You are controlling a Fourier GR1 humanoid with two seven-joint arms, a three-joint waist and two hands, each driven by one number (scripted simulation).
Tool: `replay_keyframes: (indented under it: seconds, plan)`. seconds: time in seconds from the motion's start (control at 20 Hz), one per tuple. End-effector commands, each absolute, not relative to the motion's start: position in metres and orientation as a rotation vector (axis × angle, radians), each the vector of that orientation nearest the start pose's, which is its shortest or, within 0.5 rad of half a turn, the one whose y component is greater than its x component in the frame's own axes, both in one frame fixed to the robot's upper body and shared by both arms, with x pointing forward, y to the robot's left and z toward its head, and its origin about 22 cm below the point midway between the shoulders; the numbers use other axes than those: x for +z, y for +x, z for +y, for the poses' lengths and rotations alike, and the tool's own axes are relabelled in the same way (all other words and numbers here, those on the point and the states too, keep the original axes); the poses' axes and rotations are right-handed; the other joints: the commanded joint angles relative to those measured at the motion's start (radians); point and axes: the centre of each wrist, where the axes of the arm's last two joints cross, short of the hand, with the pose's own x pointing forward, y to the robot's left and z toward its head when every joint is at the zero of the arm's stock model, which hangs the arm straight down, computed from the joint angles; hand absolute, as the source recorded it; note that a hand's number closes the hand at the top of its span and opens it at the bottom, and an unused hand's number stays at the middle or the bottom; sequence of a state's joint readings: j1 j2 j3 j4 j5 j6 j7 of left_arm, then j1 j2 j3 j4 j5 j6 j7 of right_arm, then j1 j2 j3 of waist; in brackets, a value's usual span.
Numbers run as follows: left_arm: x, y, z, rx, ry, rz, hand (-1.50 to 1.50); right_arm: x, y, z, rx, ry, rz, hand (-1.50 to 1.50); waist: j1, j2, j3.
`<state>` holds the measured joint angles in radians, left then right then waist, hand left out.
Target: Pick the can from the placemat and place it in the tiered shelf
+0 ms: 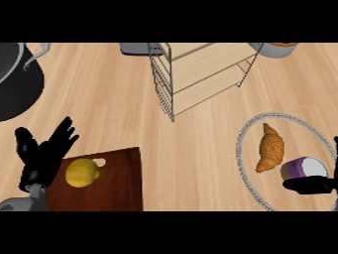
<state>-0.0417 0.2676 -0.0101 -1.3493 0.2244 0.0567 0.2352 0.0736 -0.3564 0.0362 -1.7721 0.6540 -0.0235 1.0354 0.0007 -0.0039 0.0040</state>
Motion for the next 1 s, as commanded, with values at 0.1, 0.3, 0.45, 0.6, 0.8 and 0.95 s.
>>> replay_keyframes:
  seconds: [0.1, 0.3, 0.45, 0.6, 0.8, 0.95]
  plan:
    - [-0.052, 0.243, 0.280, 0.034, 0.084, -1.122, 0.00, 0.037, 0.222, -0.291, 0.213, -0.986, -0.637, -1.50, -0.003, 0.004, -0.004]
    - [-0.029, 0.241, 0.303, 0.046, 0.100, -1.121, 0.00, 0.012, 0.241, -0.288, 0.250, -0.999, -0.634, -1.50, 0.002, 0.004, -0.004]
    - [-0.046, 0.241, 0.307, 0.046, 0.084, -1.128, 0.00, 0.025, 0.228, -0.296, 0.248, -0.951, -0.682, -1.50, -0.002, 0.004, -0.004]
    - [-0.025, 0.243, 0.300, 0.032, 0.080, -1.119, 0.00, 0.005, 0.234, -0.299, 0.596, -0.869, -0.541, 1.50, 0.021, 0.008, -0.003]
    - [-0.034, 0.231, 0.286, 0.046, 0.100, -1.109, 0.00, 0.018, 0.241, -0.275, 0.450, -0.855, -0.714, 1.50, 0.002, 0.003, -0.004]
    - [-0.032, 0.245, 0.291, 0.042, 0.094, -1.106, 0.00, 0.018, 0.244, -0.279, 0.444, -0.853, -0.757, 1.50, -0.001, 0.004, -0.004]
